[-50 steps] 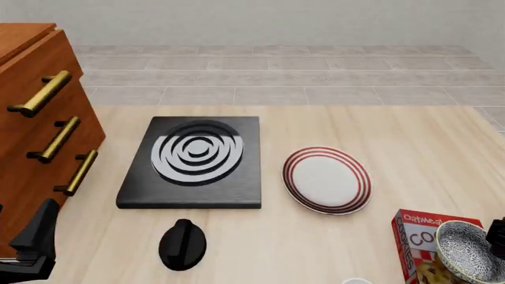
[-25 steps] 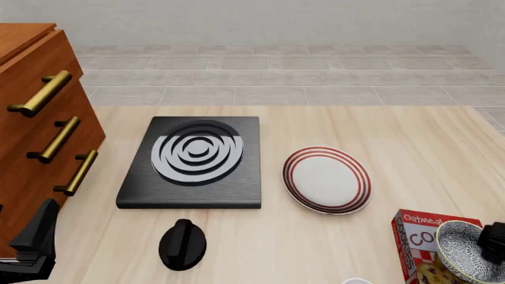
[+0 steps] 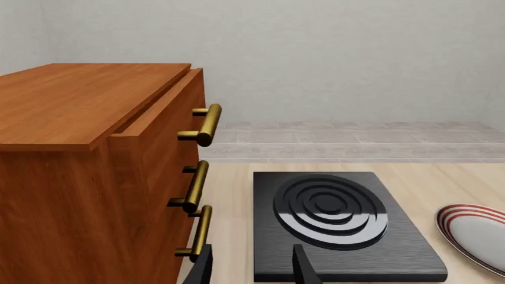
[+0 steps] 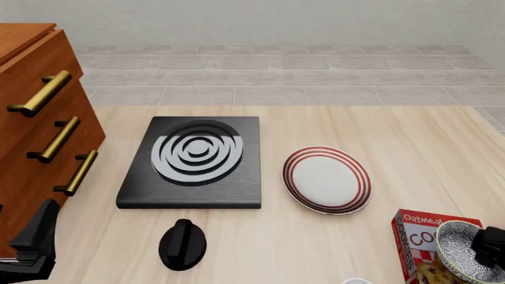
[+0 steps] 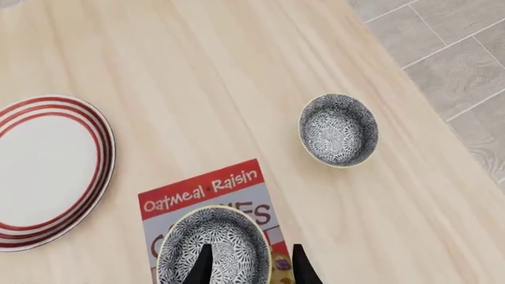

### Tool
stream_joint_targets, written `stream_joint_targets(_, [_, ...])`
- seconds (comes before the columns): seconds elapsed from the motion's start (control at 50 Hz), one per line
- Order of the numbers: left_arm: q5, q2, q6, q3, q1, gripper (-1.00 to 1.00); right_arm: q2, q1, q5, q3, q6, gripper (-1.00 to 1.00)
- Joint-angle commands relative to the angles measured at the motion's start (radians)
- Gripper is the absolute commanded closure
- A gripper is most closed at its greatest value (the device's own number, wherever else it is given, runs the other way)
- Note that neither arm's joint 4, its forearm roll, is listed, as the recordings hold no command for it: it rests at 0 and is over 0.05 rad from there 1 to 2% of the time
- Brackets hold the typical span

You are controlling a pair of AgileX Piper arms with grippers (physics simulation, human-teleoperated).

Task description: Pick the akita bowl on the cookies box and place it on the plate.

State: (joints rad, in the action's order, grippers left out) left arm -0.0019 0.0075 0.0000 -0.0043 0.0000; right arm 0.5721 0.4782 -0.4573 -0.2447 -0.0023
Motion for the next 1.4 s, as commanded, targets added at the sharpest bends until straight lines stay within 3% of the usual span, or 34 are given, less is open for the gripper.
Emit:
stream_joint_targets(0.02, [0.0, 0.0, 0.0, 0.0, 0.0, -1.0, 0.003, -0.002, 0.012, 0.015, 0.002, -1.0])
stream_joint_targets(1.4, [0.0, 0.0, 0.0, 0.0, 0.0, -1.0, 0.174, 0.006, 0.23, 0.116, 0.003, -1.0])
